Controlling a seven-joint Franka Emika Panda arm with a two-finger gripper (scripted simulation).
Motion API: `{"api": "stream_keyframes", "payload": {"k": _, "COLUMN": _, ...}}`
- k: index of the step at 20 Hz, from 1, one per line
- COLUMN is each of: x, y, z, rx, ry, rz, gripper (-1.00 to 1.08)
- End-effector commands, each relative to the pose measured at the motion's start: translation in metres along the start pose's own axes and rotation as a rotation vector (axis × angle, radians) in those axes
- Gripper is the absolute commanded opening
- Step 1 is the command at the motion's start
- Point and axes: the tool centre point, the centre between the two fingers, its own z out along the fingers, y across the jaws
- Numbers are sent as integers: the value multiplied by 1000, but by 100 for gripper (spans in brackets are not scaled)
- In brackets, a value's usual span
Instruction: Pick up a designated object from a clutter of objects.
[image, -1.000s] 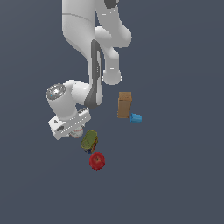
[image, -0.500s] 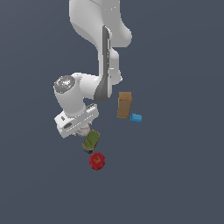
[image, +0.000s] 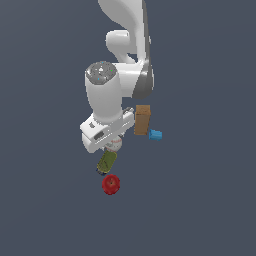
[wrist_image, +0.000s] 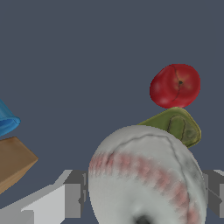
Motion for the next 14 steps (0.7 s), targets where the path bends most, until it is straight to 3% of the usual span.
{"api": "stream_keyframes", "payload": {"k": 1, "x": 20, "y": -15, "z": -23, "rx": -2, "ry": 0, "rz": 1, "gripper": -100}}
{"api": "stream_keyframes", "payload": {"k": 14, "x": 125, "y": -87, "z": -132, "rx": -2, "ry": 0, "rz": 1, "gripper": -100}}
